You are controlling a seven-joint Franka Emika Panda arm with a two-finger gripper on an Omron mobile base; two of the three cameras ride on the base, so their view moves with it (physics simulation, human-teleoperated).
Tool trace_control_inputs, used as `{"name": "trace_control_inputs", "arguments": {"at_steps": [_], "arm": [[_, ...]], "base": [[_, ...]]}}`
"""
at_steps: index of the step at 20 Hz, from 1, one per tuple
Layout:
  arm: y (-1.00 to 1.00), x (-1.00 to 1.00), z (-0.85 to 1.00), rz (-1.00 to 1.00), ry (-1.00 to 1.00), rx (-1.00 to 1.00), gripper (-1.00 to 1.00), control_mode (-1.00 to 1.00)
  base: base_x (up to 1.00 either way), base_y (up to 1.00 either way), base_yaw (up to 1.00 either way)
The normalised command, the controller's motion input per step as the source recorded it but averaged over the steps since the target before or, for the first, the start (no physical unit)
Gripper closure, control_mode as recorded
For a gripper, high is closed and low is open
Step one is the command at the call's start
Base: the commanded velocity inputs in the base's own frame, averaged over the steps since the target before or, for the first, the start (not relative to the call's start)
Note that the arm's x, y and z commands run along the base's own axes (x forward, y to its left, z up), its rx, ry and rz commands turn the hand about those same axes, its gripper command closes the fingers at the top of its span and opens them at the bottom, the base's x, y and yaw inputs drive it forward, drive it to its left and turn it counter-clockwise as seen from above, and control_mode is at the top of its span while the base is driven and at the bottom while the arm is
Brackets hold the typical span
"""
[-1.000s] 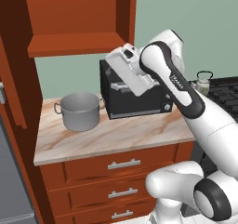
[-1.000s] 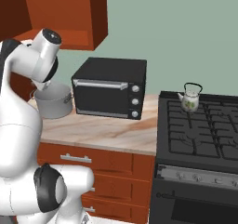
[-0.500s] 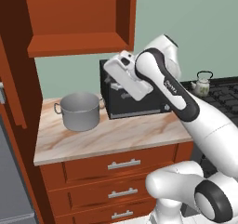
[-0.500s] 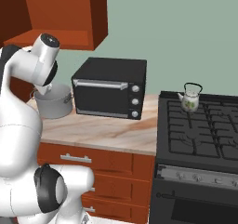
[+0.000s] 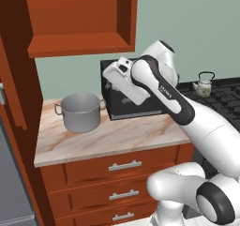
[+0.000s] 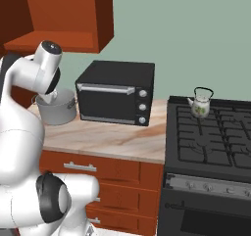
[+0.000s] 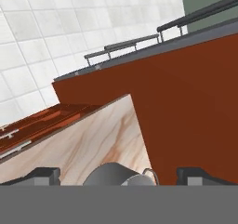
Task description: Pick the kettle from the cabinet and place it on a stove burner. Then pick the pot from the counter and place it on another stove burner. Finally, turn both burners on.
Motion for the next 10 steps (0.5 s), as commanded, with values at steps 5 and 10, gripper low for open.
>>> {"name": "trace_control_inputs", "arguments": {"at_steps": [5,10], "arm": [[0.01,0.23,-0.19,0.00,0.00,-0.08,-1.00,-1.00],[0.03,0.33,-0.16,0.00,0.00,-0.10,-1.00,-1.00]], "base": [[0.00,0.00,0.00],[0.00,0.00,0.00]]}}
